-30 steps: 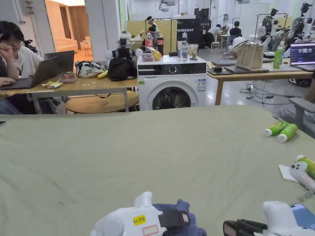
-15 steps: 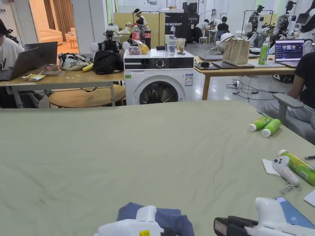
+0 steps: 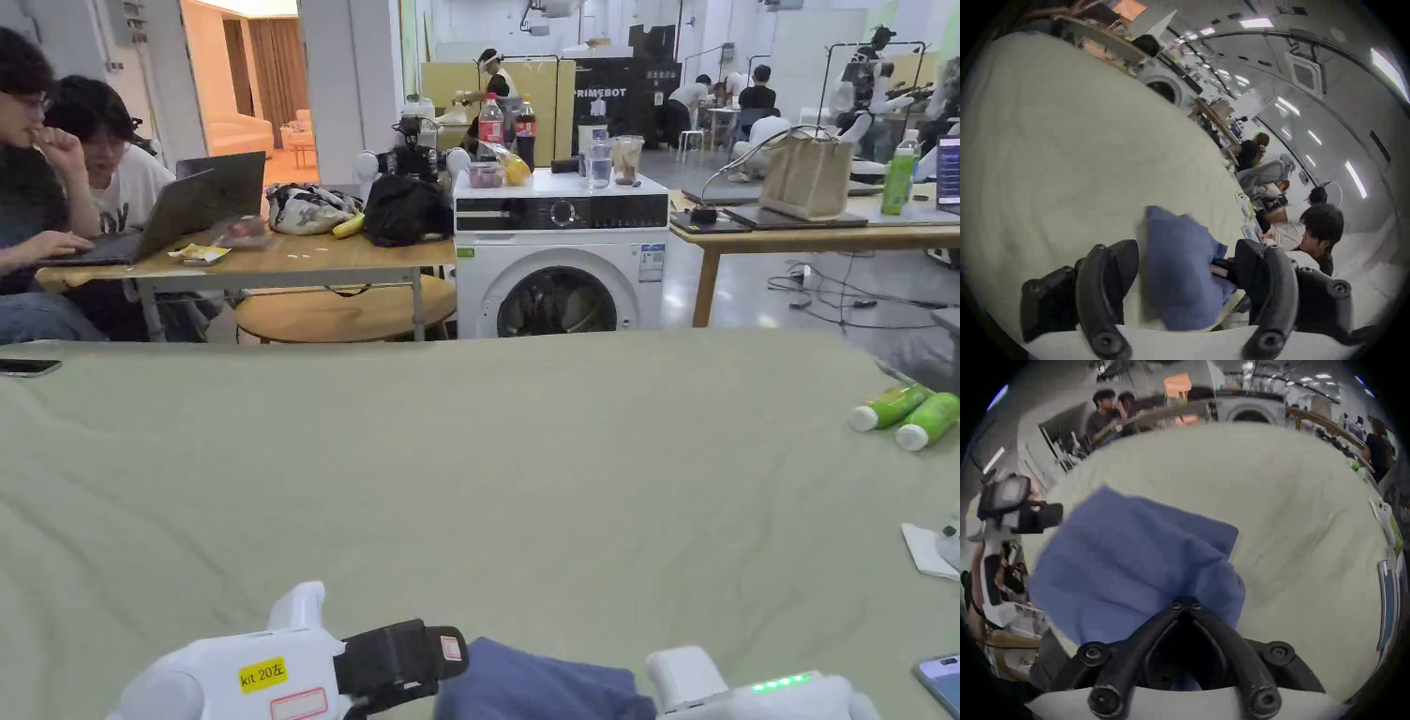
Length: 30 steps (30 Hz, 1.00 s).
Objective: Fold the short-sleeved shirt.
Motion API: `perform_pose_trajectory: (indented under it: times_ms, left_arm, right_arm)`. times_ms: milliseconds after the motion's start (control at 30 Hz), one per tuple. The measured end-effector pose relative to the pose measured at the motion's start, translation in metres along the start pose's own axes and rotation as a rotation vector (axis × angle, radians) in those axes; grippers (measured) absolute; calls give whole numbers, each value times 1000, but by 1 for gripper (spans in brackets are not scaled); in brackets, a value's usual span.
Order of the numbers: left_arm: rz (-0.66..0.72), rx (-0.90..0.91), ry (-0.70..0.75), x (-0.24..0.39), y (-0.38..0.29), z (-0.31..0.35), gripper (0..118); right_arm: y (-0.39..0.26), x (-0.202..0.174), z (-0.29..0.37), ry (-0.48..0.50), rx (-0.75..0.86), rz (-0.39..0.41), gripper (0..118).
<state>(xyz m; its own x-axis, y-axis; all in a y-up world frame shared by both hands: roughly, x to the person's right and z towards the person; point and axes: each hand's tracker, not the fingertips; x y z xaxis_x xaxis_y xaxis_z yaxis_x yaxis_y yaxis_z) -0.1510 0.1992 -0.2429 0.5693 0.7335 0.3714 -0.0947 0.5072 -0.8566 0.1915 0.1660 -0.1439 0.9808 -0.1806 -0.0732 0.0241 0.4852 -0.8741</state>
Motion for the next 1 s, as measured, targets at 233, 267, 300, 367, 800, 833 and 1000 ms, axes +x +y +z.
perform_pose_trajectory:
  times_ms: [233, 267, 300, 367, 800, 833, 1000]
  left_arm:
    - [119, -110, -46, -27, -24, -53, 83]
    - [128, -141, -64, -28, -27, -62, 82]
    - [146, -116, -95, -27, -28, -67, 61]
    - [184, -101, -86, -22, -28, -72, 47]
    - [191, 52, -71, -26, 11, 13, 40]
    - [164, 81, -45, -32, 18, 32, 39]
    - [234, 232, 147, -103, 42, 155, 39]
  right_arm:
    - [-6, -3, 11, -14, 98, -29, 0]
    - [-6, -3, 11, -16, 98, -34, 0]
    - [-6, -2, 11, -16, 98, -41, 0]
    - [-7, -2, 11, -17, 99, -45, 0]
    - [27, -90, 67, 111, 396, 76, 0]
    - [36, -102, 67, 134, 403, 101, 0]
    - [79, -176, 35, 361, 399, 112, 0]
